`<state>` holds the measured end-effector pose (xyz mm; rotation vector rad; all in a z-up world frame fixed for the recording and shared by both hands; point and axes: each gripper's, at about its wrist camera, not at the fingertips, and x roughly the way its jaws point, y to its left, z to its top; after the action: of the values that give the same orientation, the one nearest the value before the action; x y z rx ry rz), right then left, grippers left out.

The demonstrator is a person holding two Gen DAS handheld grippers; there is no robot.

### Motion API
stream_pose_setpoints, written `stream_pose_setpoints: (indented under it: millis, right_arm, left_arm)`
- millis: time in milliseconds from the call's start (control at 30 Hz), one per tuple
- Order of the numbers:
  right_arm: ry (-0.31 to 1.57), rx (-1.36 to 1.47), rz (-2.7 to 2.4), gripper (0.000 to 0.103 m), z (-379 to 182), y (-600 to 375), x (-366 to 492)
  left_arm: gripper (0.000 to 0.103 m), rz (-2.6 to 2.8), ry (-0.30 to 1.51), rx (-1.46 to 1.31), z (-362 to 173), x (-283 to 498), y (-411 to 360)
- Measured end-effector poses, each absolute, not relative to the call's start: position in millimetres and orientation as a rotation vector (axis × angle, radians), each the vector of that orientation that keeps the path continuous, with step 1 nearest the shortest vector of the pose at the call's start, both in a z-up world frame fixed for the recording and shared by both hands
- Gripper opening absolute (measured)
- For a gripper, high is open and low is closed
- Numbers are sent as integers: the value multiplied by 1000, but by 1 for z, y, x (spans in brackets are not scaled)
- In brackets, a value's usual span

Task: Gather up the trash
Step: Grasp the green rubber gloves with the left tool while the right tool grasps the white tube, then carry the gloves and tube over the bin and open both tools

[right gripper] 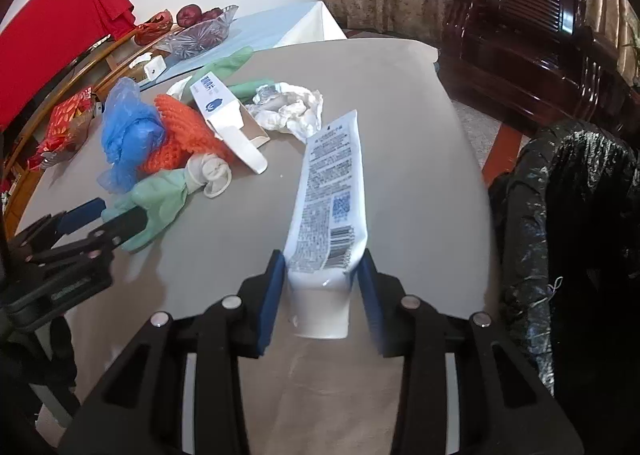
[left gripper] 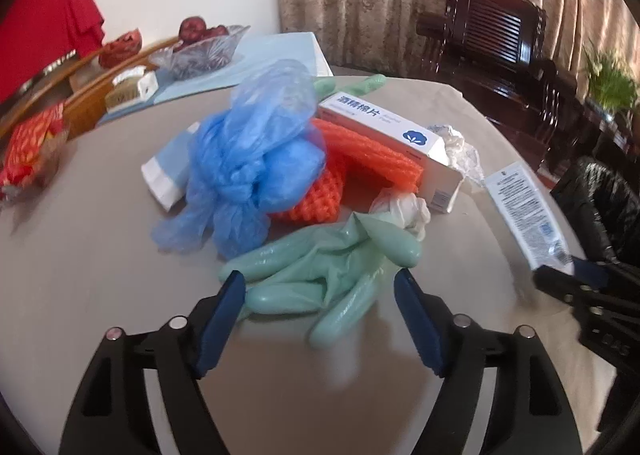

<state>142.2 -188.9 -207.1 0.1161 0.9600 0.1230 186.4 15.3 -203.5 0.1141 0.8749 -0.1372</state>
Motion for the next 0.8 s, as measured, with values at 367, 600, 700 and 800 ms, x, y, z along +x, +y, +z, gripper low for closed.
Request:
stream_pose_setpoints:
  millis: [367, 600, 700, 800]
  right_arm:
    - [966, 127, 114, 36, -209, -189, 139]
    - [968, 138, 120, 36, -208, -186, 138]
    - [965, 123, 125, 35, -206, -185, 134]
    - [963, 122, 125, 35, -203, -185, 130]
  left_arm:
    - [81, -188, 862, 103, -194, 175, 11]
    - [79, -103, 906, 206, -228, 195, -2]
    - [53, -113, 897, 172, -226, 194, 2]
    - [27, -126, 912, 142, -223, 193, 8]
